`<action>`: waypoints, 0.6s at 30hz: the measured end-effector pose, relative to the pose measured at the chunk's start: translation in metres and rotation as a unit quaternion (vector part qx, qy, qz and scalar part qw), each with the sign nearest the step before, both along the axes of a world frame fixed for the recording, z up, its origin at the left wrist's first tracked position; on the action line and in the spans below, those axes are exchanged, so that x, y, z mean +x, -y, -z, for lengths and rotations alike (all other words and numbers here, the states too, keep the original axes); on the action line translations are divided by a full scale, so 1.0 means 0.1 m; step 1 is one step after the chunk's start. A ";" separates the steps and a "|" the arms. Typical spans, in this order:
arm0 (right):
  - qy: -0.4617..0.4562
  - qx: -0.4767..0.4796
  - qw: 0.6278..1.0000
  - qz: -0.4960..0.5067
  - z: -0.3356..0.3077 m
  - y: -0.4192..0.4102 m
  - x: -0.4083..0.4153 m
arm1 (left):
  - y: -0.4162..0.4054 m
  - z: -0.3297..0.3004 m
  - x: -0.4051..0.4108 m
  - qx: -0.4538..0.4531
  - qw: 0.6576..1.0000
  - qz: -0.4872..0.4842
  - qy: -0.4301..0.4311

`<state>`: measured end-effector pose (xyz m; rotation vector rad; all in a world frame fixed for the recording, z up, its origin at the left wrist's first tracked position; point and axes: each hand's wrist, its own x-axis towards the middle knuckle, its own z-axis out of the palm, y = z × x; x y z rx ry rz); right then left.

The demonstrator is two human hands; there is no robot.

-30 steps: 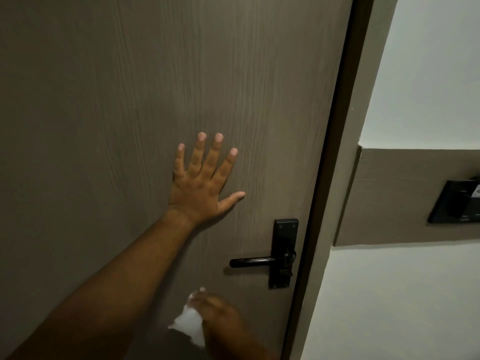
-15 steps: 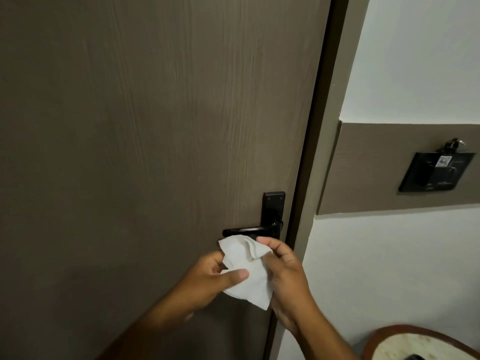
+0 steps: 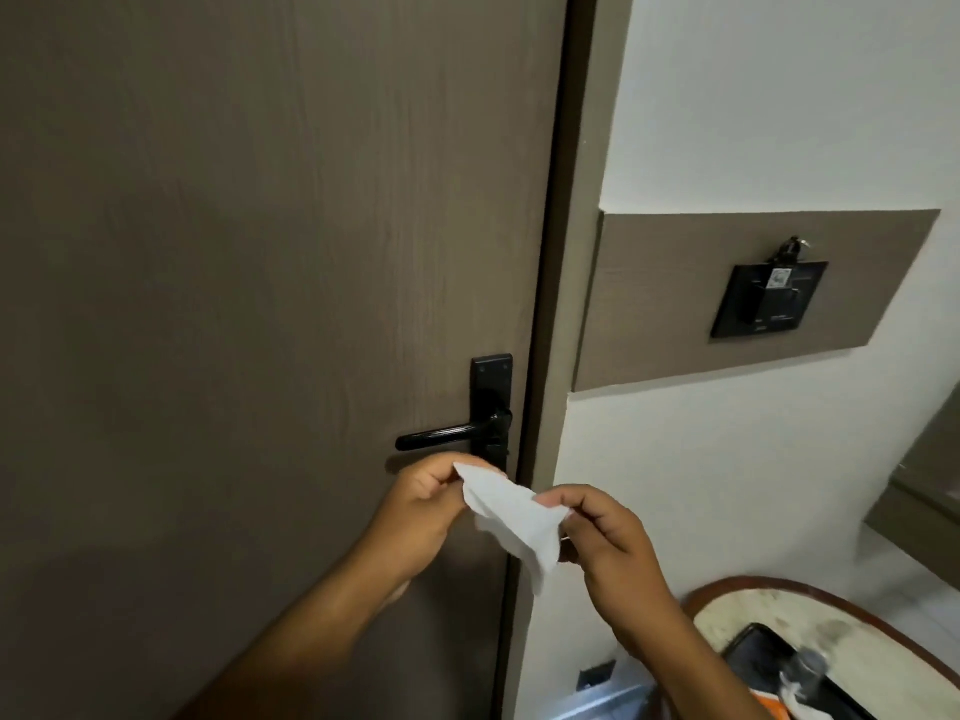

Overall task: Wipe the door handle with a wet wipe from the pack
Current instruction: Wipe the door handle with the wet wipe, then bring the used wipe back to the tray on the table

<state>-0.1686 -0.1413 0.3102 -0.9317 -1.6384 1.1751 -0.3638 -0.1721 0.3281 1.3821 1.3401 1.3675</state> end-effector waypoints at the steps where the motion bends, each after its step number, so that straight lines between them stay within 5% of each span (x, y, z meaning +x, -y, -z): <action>1: -0.004 -0.012 1.000 0.001 0.01 0.00 0.09 | -0.02 0.00 0.06 0.006 1.000 0.027 -0.014; 7: -0.052 -0.073 0.995 0.051 0.06 0.08 0.66 | -0.20 0.25 0.58 -0.052 0.977 0.181 -0.099; 14: 0.005 -0.112 0.983 0.145 0.52 0.20 1.65 | -0.56 0.61 1.43 -0.136 0.961 0.243 -0.015; 18: -0.019 -0.159 0.967 0.199 0.86 0.10 2.28 | -0.86 0.83 2.08 -0.206 0.935 0.284 -0.042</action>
